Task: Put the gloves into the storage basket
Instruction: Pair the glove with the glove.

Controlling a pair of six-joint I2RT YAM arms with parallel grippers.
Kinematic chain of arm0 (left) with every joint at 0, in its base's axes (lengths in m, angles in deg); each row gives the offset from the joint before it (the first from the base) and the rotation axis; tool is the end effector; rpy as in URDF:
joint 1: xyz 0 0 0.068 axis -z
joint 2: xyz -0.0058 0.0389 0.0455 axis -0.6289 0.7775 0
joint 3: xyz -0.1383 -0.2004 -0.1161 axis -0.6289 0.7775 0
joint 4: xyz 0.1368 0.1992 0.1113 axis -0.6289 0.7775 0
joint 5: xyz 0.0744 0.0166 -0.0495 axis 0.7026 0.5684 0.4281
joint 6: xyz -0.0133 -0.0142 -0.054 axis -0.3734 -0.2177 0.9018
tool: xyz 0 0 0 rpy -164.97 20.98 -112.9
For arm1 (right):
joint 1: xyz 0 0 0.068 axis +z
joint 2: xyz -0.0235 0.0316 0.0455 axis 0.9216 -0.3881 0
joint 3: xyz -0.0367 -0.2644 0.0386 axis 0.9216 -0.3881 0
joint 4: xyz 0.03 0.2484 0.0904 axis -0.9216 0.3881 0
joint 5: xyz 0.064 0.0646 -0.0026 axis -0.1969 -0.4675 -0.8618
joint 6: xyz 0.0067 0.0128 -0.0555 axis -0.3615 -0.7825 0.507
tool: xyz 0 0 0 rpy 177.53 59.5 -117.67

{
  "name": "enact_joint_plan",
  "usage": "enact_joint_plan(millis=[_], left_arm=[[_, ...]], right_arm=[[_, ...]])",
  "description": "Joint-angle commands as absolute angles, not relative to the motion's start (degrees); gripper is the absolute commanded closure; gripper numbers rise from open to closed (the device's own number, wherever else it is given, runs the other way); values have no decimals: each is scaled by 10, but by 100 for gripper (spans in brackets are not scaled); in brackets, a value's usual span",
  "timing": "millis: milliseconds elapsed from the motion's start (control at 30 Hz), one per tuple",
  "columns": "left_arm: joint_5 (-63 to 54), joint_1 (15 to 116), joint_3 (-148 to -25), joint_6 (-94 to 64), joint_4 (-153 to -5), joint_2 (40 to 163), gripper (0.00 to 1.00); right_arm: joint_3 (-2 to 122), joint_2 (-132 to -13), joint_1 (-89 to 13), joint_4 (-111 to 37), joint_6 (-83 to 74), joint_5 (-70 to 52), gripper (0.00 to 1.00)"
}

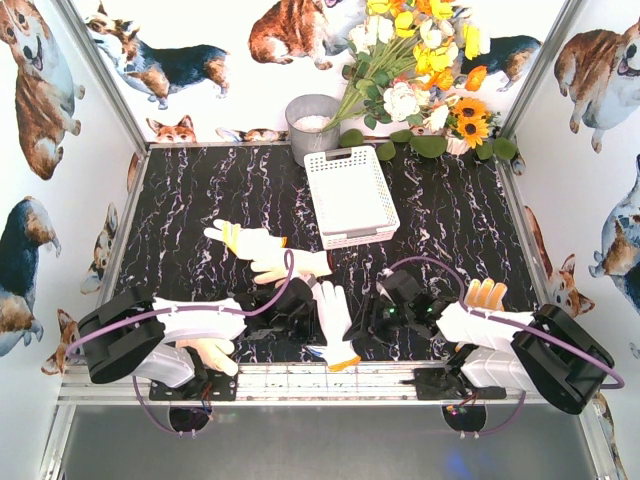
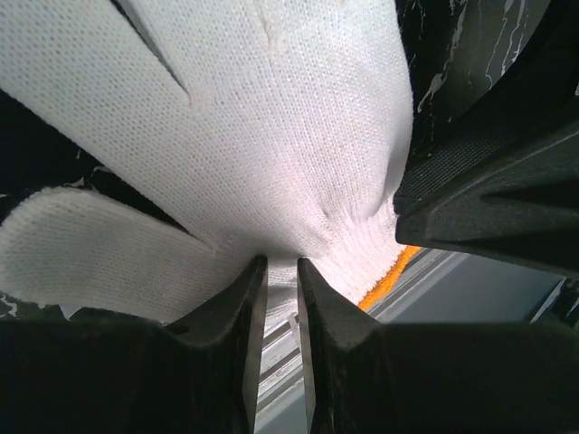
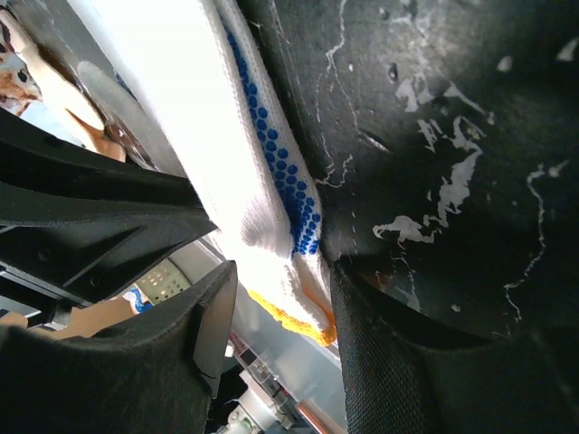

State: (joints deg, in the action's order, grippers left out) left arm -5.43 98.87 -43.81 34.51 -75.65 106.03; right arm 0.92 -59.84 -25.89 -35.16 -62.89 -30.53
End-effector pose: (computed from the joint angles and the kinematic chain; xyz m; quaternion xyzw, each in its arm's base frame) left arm 0.1201 -0.2202 0.1280 0.0201 0.9404 -0.3249 0.0983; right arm 0.1295 0.1397 0.1076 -0.1174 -0.9174 -0.3800 0.0124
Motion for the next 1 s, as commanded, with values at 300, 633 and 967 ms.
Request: enact_joint_plan(millis=[300,633,967], left_arm=[[-35,995,-396,347,-729,1055,84],[-19,1001,-403,334,-721,1040,82],[35,1027,-443,286,-677,1027,79]], right_arm=[[0,-631,-215,-401,-687,-325,53],[-6,-563,-208,-406,-746,-307,70],[9,-572,-208,-417,-759,-330,93]])
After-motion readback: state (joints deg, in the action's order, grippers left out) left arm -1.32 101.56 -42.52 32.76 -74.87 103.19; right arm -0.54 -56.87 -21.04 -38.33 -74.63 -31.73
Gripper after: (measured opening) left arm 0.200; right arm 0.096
